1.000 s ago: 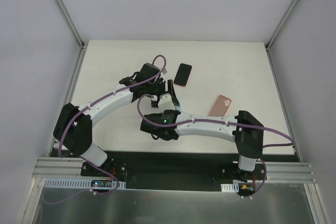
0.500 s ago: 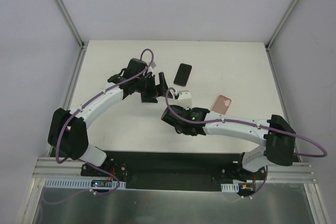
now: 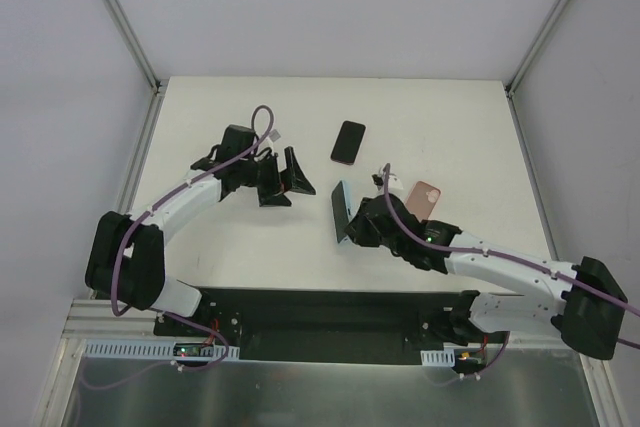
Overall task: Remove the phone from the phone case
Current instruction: Adjust the phone.
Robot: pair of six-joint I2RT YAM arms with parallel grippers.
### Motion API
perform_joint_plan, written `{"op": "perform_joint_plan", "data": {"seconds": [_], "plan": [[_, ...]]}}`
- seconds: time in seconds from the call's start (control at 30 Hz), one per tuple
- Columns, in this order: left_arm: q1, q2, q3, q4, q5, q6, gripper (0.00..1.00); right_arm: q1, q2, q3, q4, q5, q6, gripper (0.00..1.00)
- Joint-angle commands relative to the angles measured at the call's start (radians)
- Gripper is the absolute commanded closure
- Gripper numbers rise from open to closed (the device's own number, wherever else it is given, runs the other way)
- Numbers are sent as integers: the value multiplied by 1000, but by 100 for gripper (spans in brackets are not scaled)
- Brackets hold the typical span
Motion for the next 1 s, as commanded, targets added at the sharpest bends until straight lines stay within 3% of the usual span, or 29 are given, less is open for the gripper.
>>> {"op": "perform_joint_plan", "data": {"seconds": [0.0,0.17,0.37,0.67,0.77,0.97], "plan": [[66,-50,-124,287,225,-139,5,-76,-140,-97,337,-142,41,99],[75,-38,-250,726,345,-379,6,-152,-192,-206,546,-303,110,99],[73,72,-310,1065,407,-585,9,-192,-167,-241,723,-436,163,99],[72,103,-312,1109,416,-610,12,-215,-131,-244,851,-507,217,99],[72,111,-307,1158,417,-645,17,-219,-94,-244,893,-533,245,99],[72,152,-300,1357,425,-781,47,-226,3,-241,965,-570,301,99]]}}
